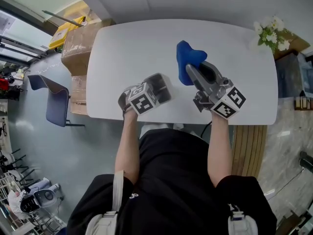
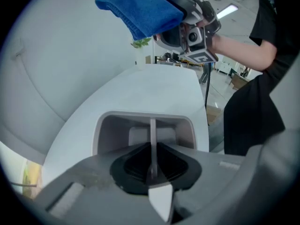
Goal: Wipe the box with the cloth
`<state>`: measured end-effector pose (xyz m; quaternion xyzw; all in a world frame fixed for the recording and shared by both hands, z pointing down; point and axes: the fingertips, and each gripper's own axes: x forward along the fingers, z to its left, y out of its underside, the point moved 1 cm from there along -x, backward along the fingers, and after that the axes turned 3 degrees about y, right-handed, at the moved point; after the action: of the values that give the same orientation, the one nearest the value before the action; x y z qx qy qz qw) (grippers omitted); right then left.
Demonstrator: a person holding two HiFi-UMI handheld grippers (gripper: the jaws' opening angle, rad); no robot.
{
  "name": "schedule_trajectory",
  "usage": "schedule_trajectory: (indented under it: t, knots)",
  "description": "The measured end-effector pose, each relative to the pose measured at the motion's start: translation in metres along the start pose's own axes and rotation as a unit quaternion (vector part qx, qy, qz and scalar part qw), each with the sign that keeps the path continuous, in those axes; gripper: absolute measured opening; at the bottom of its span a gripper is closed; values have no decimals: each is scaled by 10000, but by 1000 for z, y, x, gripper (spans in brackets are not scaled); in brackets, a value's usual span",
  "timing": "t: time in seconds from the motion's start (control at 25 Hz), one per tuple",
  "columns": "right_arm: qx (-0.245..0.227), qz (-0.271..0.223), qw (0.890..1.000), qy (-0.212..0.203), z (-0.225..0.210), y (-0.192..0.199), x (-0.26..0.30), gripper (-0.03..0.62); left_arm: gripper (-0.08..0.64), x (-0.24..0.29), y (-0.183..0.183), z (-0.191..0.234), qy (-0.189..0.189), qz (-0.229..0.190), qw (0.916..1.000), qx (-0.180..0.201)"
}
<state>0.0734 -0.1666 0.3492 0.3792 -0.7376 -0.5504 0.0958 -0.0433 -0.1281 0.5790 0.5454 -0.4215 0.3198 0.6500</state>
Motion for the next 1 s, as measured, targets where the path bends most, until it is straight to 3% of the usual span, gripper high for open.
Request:
schedule_trajectory:
  t: [0.6,0.84,1.0]
  knots:
    - [-91,-79,9988,468,-29,-8,-13,54,46,42,11,0,460,1168,9887,821]
    - [-94,-118,9983,562,-40,-12,-19,54,46,51,8,5,407,1608,9781,1258]
    - [-77,-134,9984,536,-41,-14,-20,54,49,54,7,5,367,1702,9758,1326]
